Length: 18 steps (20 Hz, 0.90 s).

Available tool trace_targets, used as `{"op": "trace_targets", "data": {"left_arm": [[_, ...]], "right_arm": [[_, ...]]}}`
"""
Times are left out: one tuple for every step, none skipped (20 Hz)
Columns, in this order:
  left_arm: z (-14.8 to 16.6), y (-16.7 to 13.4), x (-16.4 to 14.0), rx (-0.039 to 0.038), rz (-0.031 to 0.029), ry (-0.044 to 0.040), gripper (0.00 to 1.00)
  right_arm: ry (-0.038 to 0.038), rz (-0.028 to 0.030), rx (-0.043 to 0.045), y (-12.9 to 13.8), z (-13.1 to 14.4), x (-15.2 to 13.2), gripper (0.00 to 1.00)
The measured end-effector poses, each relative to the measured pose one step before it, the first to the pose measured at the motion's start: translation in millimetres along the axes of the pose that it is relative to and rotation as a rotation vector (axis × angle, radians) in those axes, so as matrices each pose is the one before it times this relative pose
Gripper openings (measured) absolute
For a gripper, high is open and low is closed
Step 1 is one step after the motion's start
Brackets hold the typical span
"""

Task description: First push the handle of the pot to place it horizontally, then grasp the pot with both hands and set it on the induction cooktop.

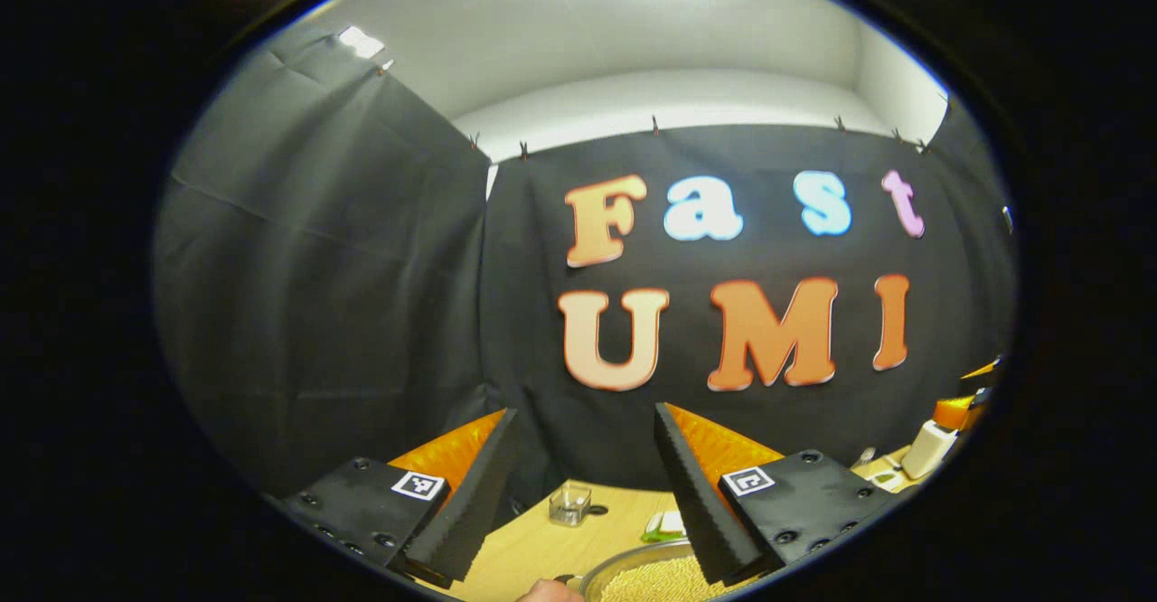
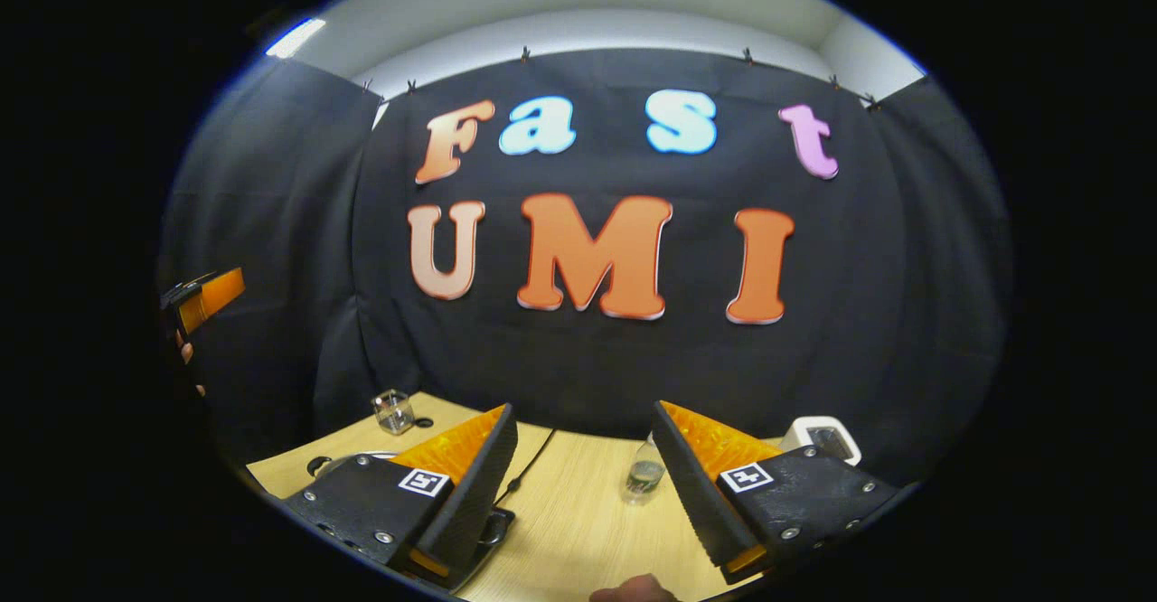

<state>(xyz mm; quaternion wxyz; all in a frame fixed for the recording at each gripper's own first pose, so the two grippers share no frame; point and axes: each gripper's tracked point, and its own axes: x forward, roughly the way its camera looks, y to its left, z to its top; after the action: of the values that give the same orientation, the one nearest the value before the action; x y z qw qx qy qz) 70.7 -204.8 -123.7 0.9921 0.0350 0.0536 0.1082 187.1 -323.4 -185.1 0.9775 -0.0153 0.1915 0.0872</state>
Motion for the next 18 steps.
{"op": "trace_targets", "data": {"left_arm": [[18.2,0.86,-4.64,-0.01264,-0.01701,-0.03266,0.99],[18.88,-6.17,-4.24,-0.01079,-0.02361,-0.02612,0.99],[15.42,-11.26,-2.2,-0.01765,-0.0156,-0.03059,0.99],[12.4,-7.28,-2.54,-0.01037,-0.02362,-0.02156,0.98],[9.12,-3.89,-2.56,-0.01076,-0.01443,-0.01743,0.98],[12.42,-3.92,-3.53,-0.01157,-0.01379,-0.01527,0.98],[14.37,-4.25,-5.22,-0.01034,-0.00939,-0.01687,0.98],[14.86,-3.13,-3.71,-0.00732,-0.007,-0.01871,0.98],[19.24,-4.29,-3.3,-0.00418,-0.00673,-0.02093,0.98],[14.71,-2.91,-1.09,-0.00312,-0.01128,-0.02087,0.98],[12.67,-3.05,-4.19,-0.00536,-0.00824,-0.01428,0.98],[8.61,-2.62,-3.07,-0.00238,-0.00868,-0.01154,0.98],[8.51,-1.5,-3.18,0.00051,-0.00304,-0.01653,0.96],[6.21,-0.17,-2.19,0.00538,-0.00195,-0.01166,0.95],[5.83,0.85,-1.89,0.00177,0.00228,-0.0107,0.98],[1.16,0.45,-0.95,0.00111,-0.00212,-0.00255,0.98],[0.17,-0.65,1.58,-0.00158,0.00234,-0.00154,0.97],[-1.43,0.17,0.17,0.0043,0.00099,0.00467,0.97]], "right_arm": [[-0.03645,-0.00813,-0.0149,-8.6,18.21,-10.8,0.98],[-0.02894,-0.00695,-0.00699,-4.71,12.76,-14.11,0.93],[-0.02653,-0.00936,0.00211,-8.41,14.83,-10.29,0.93],[-0.02831,-0.00971,0.00658,-9.77,17.36,-13.04,0.93],[-0.03178,-0.01165,0.00909,-9.41,15.98,-7.65,0.94],[-0.03336,-0.01112,0.00528,-13.0,18.08,-7.6,0.94],[-0.03545,-0.01122,0.00077,-9.77,15.26,-4.98,0.94],[-0.03181,-0.01404,-0.00594,-8.32,13.91,-4.42,0.98],[-0.02626,-0.01644,-0.00338,-7.54,11.21,-3.26,0.98],[-0.01475,-0.0103,-0.00374,-6.03,9.21,-6.13,0.98],[-0.00576,-0.00695,0.00073,-3.56,5.35,-2.06,0.98],[-0.00751,0.0007,0.00682,-2.22,6.81,-3.97,0.94],[-0.01194,0.00046,0.01197,-1.1,6.29,-2.07,0.89],[-0.00709,0.00405,0.01005,-1.58,4.35,-3.82,0.97],[-0.00935,0.00157,0.00927,-0.57,4.45,-2.85,0.97],[-0.01223,0.00439,0.00308,-1.46,6.78,-5.48,0.93],[-0.01583,0.00274,-0.00158,0.08,4.83,-2.36,0.89],[-0.01598,-0.00191,-0.0052,-1.33,5.32,-2.28,0.94]]}}
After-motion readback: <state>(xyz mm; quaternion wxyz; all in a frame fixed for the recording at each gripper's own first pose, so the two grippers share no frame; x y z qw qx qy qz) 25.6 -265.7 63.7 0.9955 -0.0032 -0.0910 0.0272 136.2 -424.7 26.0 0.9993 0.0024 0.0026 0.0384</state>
